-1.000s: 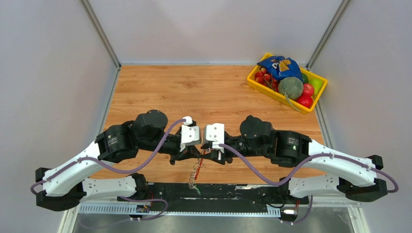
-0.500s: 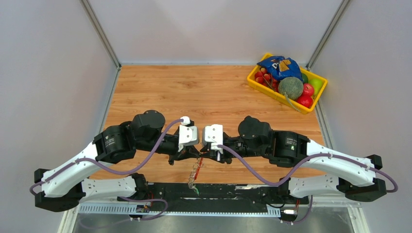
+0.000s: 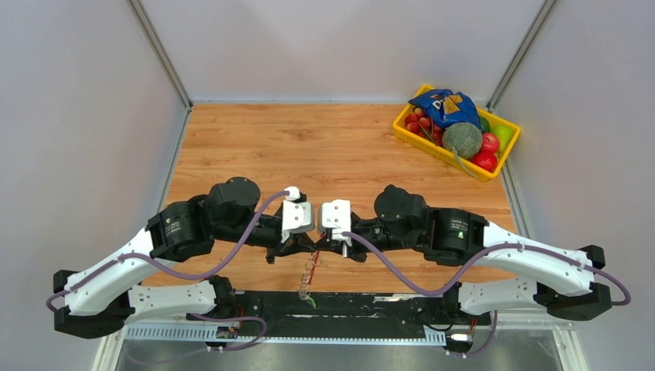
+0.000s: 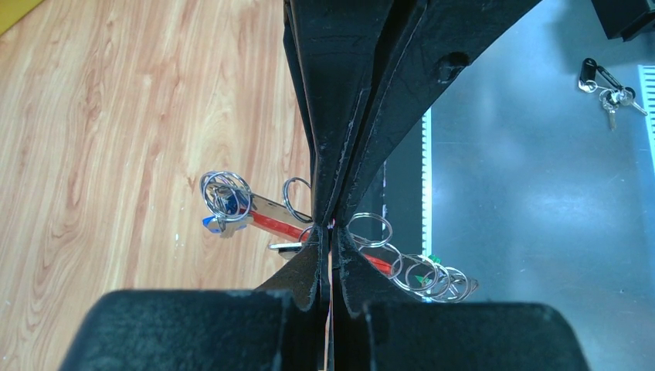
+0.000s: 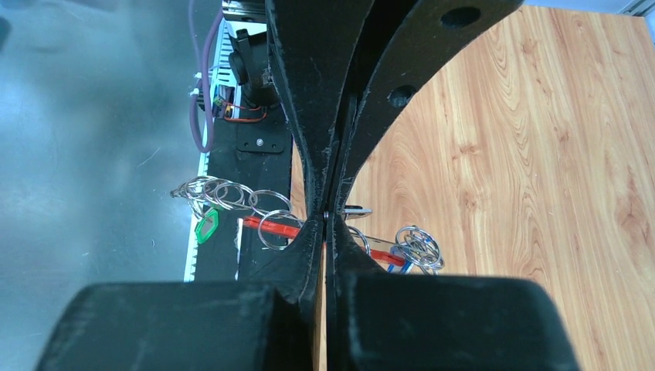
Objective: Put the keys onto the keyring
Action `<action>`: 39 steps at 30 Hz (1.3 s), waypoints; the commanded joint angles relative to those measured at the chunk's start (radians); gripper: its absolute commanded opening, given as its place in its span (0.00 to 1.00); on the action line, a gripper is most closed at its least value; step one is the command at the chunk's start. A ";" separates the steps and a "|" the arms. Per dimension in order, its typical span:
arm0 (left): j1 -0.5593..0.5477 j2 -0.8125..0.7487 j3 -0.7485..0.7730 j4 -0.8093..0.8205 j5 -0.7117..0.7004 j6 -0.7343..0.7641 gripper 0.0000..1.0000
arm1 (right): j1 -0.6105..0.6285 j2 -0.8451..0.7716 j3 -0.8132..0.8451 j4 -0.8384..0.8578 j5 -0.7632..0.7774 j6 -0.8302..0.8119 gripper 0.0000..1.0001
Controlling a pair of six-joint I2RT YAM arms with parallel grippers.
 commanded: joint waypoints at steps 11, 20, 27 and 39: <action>-0.004 -0.134 -0.065 0.200 0.011 0.014 0.33 | 0.005 -0.107 -0.094 0.220 0.043 0.055 0.00; -0.004 -0.264 -0.160 0.409 -0.061 -0.051 0.44 | 0.005 -0.237 -0.203 0.431 0.092 0.127 0.00; -0.004 -0.265 -0.219 0.515 -0.071 -0.090 0.44 | 0.005 -0.312 -0.323 0.654 0.074 0.152 0.00; -0.004 -0.200 -0.241 0.629 -0.037 -0.130 0.42 | 0.005 -0.324 -0.368 0.803 0.051 0.173 0.00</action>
